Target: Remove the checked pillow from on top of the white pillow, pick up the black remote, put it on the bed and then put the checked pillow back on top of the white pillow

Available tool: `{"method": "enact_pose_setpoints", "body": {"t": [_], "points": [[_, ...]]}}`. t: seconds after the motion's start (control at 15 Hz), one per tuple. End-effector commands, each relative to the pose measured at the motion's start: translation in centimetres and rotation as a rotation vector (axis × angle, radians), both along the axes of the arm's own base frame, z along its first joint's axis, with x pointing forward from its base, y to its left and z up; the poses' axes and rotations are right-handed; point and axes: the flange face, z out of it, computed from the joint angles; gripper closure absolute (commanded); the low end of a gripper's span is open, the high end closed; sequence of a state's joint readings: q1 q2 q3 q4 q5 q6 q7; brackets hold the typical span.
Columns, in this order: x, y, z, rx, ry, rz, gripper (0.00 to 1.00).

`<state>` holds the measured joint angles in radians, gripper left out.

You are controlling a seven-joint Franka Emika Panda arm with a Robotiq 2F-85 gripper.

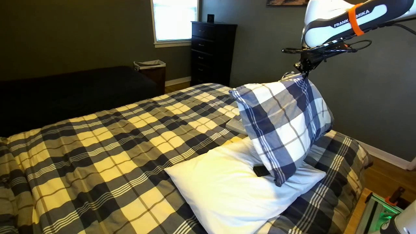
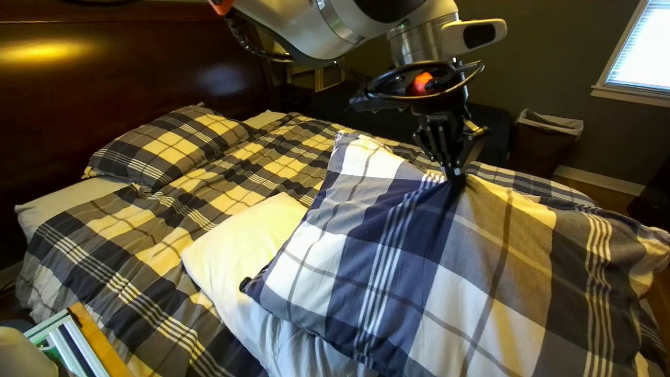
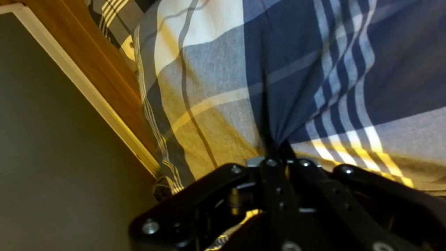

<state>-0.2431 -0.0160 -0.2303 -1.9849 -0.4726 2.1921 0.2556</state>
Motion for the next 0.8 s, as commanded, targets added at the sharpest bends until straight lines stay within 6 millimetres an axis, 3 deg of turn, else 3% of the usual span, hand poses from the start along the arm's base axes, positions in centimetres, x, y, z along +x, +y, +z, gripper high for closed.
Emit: {"method": "enact_pose_setpoints", "body": {"t": [0.0,0.33,0.73], "points": [[0.9,-3.8,2.2,-0.063,-0.033,-0.024,0.99],[1.4,-7.7,2.0,-0.11,-0.072,-0.198,0.99],[0.5,-12.2,1.6,-0.127,-0.123,-0.434,0.99]]}}
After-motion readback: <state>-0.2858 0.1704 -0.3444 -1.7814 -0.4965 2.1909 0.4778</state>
